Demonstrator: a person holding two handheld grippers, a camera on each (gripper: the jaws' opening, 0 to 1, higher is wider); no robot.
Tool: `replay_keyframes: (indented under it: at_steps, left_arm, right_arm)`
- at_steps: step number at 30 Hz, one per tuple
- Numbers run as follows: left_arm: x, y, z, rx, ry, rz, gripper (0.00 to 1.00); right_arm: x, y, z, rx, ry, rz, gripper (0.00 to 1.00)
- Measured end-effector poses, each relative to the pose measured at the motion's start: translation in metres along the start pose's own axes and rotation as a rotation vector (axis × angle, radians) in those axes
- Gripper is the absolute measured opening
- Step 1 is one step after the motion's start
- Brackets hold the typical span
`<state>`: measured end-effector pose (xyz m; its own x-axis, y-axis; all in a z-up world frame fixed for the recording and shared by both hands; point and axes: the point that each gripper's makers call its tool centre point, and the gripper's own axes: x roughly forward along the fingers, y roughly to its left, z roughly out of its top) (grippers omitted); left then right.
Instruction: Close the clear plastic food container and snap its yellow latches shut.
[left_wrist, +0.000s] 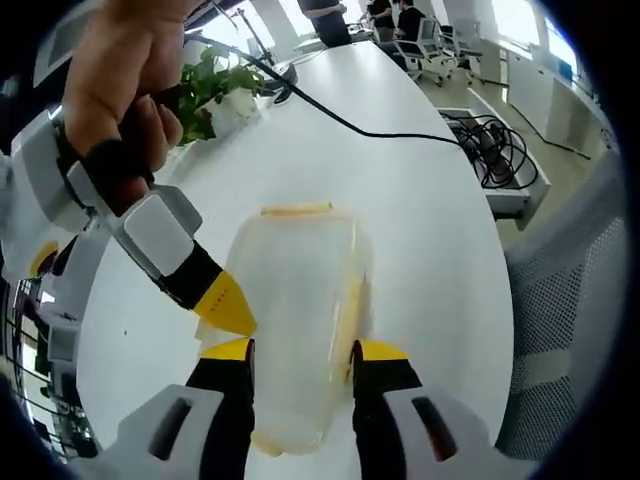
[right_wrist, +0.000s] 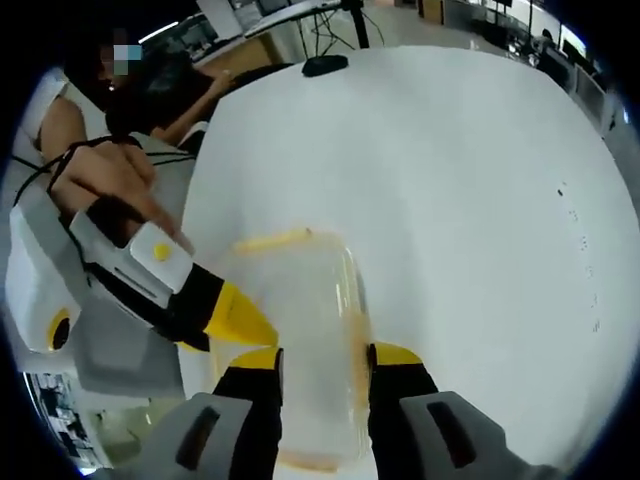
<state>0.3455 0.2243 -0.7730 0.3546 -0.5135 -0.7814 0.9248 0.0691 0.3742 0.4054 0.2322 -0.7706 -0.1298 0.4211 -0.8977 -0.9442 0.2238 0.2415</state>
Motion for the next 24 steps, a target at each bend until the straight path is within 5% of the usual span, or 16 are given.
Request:
replay_keyframes:
  at_steps: [18, 24]
  left_arm:
    - [-0.001, 0.002, 0.001, 0.053, -0.039, -0.007, 0.41]
    - [-0.002, -0.004, 0.002, 0.034, -0.053, -0.044, 0.49]
  right_arm:
    - [-0.018, 0.003, -0.003, 0.124, -0.357, -0.218, 0.35]
    - [-0.019, 0.005, -0.011, 0.113, -0.350, -0.256, 0.36]
